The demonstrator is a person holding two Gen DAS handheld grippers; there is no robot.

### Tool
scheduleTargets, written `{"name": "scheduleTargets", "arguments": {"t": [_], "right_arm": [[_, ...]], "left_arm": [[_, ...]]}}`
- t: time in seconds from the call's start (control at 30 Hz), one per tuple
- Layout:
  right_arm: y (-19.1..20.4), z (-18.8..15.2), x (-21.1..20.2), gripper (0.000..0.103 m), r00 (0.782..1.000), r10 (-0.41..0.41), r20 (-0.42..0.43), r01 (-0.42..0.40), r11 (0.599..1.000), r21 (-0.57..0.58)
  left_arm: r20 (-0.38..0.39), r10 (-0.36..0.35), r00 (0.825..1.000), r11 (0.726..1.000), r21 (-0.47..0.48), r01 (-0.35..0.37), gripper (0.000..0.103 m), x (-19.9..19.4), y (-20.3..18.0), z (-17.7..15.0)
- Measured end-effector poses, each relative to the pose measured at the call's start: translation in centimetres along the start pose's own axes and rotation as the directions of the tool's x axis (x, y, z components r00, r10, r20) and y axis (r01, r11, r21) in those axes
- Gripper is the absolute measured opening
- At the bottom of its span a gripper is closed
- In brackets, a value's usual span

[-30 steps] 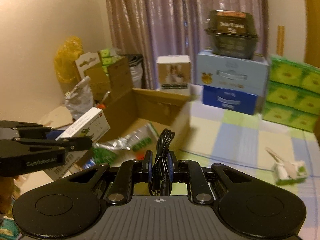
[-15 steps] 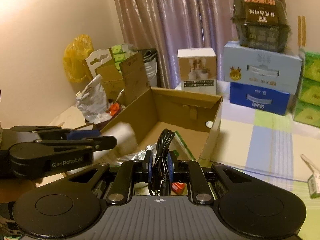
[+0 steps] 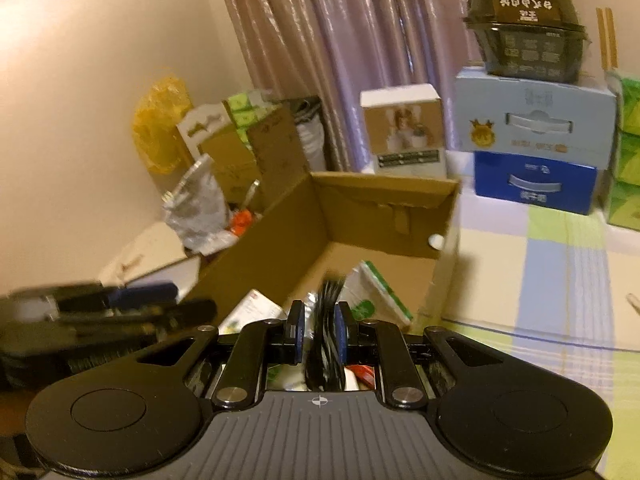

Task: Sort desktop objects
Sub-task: 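Lower white box into cardboard box with left tool while right tool lowers cable inside, then open left gripper over cardboard box while right gripper releases cable inside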

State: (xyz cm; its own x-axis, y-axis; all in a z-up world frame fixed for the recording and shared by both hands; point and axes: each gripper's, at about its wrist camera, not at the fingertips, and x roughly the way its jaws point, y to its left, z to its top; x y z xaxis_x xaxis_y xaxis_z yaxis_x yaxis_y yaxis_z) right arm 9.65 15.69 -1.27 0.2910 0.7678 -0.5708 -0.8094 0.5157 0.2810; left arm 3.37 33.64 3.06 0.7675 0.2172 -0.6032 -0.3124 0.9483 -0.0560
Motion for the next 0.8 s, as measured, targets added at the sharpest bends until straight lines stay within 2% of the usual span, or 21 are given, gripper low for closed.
{"name": "scheduleTargets", "arguments": {"t": [0.03, 0.07, 0.1, 0.2, 0.37, 0.63, 0.8], "right_arm": [[0.0, 0.1, -0.1, 0.033, 1.0, 0.002, 0.005, -0.002, 1.0, 0.002], [-0.1, 0.2, -0.3, 0.049, 1.0, 0.001, 0.014, -0.001, 1.0, 0.003], [-0.2, 0.3, -0.6, 0.053, 1.0, -0.003, 0.022, 0.003, 1.0, 0.005], [-0.8, 0.1, -1.3, 0.054, 0.999, -0.018, 0.028, 0.018, 1.0, 0.022], [-2.2, -1.0, -3.4, 0.059, 0.998, -0.05, 0.027, 0.048, 0.997, 0.064], [-4.0, -3.1, -7.1, 0.066, 0.995, -0.097, 0.026, 0.093, 0.989, 0.118], [-4.7, -4.1, -9.4, 0.075, 0.992, -0.122, 0.033, 0.116, 0.983, 0.142]], "left_arm": [[0.0, 0.002, 1.0, 1.0, 0.0, -0.002, 0.046, -0.1, 0.0, -0.1], [-0.001, 0.005, 1.0, 1.0, 0.001, -0.005, 0.048, -0.2, -0.1, -0.3], [0.0, 0.009, 1.0, 1.0, 0.002, -0.009, 0.05, -0.3, -0.1, -0.4], [-0.003, 0.009, 1.0, 1.0, 0.003, -0.009, 0.054, -0.6, -0.5, -0.7], [-0.003, -0.01, 1.0, 1.0, 0.015, 0.01, 0.069, -1.4, -1.6, -1.4], [-0.01, -0.02, 1.0, 0.999, 0.038, 0.021, 0.081, -3.1, -4.1, -2.2], [-0.015, -0.025, 1.0, 0.998, 0.057, 0.025, 0.086, -4.2, -5.5, -2.7]]}}
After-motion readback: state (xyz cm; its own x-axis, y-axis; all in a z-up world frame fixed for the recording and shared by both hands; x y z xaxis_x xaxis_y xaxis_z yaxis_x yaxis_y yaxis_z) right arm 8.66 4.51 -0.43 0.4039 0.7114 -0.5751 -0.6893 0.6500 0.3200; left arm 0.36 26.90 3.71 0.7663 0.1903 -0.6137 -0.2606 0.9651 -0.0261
